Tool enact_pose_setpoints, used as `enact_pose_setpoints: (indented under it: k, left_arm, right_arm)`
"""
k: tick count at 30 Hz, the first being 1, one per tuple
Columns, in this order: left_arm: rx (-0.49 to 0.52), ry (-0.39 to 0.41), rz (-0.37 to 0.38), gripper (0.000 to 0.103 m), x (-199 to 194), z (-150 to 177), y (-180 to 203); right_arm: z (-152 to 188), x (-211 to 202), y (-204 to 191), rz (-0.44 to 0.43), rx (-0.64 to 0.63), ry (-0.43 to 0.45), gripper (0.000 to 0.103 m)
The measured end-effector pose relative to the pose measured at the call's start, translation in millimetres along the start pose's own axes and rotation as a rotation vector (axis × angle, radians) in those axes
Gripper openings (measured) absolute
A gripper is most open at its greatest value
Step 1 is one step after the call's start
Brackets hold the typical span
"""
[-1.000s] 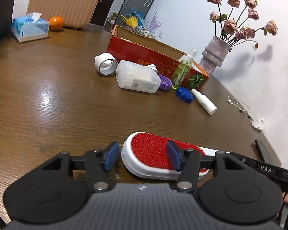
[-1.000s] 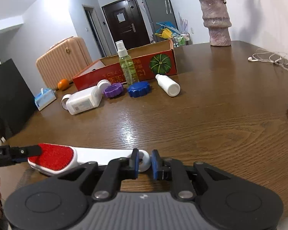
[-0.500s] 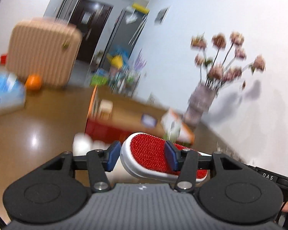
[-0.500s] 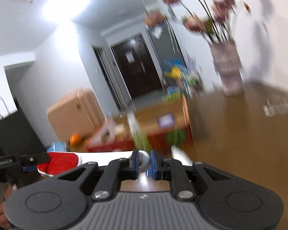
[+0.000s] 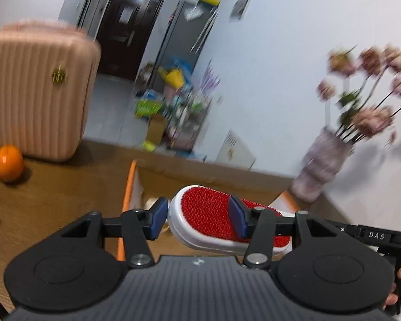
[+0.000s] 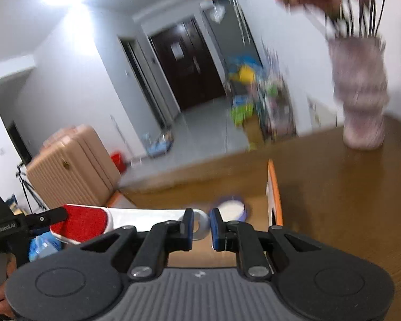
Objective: Organize rigid objects
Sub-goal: 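Carry the lint brush with both tools and lower it into the box, then open both tools and withdraw them from the box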
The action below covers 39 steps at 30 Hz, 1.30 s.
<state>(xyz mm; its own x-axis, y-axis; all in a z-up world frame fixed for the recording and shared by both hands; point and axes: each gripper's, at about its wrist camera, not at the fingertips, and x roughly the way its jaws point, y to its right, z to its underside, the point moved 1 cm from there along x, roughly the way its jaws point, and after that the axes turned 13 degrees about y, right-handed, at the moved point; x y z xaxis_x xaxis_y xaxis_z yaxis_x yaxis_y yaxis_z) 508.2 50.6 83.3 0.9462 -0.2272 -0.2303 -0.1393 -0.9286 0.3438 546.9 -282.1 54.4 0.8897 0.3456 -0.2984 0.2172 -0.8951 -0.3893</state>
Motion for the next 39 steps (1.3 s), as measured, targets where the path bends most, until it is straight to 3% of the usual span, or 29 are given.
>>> enact_pose_setpoints:
  k: [6, 8, 13, 19, 21, 24, 26, 27, 31, 37, 39]
  left_arm:
    - [0.049, -0.114, -0.036, 0.05, 25.2, 47.7, -28.1]
    - [0.024, -0.147, -0.041, 0.051, 26.3, 58.4, -39.1]
    - [0.084, -0.156, -0.04, 0.053, 13.1, 59.0, -39.6]
    - [0.209, -0.155, -0.072, 0.063, -7.8, 42.0, -15.4]
    - [0.224, -0.139, -0.083, 0.072, -22.2, 32.7, -7.3]
    - [0.262, -0.096, -0.097, 0.075, -55.5, 17.5, 11.1]
    - [0.295, -0.052, -0.103, 0.084, -82.0, 14.4, 23.7]
    - [0.315, -0.022, -0.111, 0.085, -97.5, 15.1, 29.4]
    - [0.357, 0.114, -0.164, 0.099, -166.3, 26.0, 46.3]
    - [0.467, 0.271, -0.15, 0.103, -264.5, 78.1, 77.9]
    - [0.462, 0.3, -0.146, 0.103, -289.2, 100.9, 83.7]
  right_arm:
    - [37.9, 18.0, 2.1, 0.014, -0.053, -0.074, 0.013]
    - [47.1, 18.8, -1.6, 0.006, -0.069, -0.1, 0.013]
    - [49.6, 19.6, -7.9, 0.055, -0.129, -0.126, 0.016]
    - [23.4, -19.2, -25.4, 0.079, -0.189, -0.102, 0.016]
    - [11.0, -43.6, -34.8, 0.082, -0.207, -0.068, 0.017]
    - [-2.2, -89.4, -47.8, 0.078, -0.226, -0.001, 0.024]
    - [-4.0, -121.9, -55.5, 0.082, -0.263, 0.044, 0.041]
    - [-1.5, -139.3, -60.5, 0.084, -0.296, 0.077, 0.044]
    - [28.4, -215.9, -77.3, 0.105, -0.378, 0.228, 0.062]
    - [91.8, -287.5, -97.1, 0.085, -0.414, 0.358, 0.076]
    - [116.2, -306.9, -101.4, 0.084, -0.405, 0.393, 0.084]
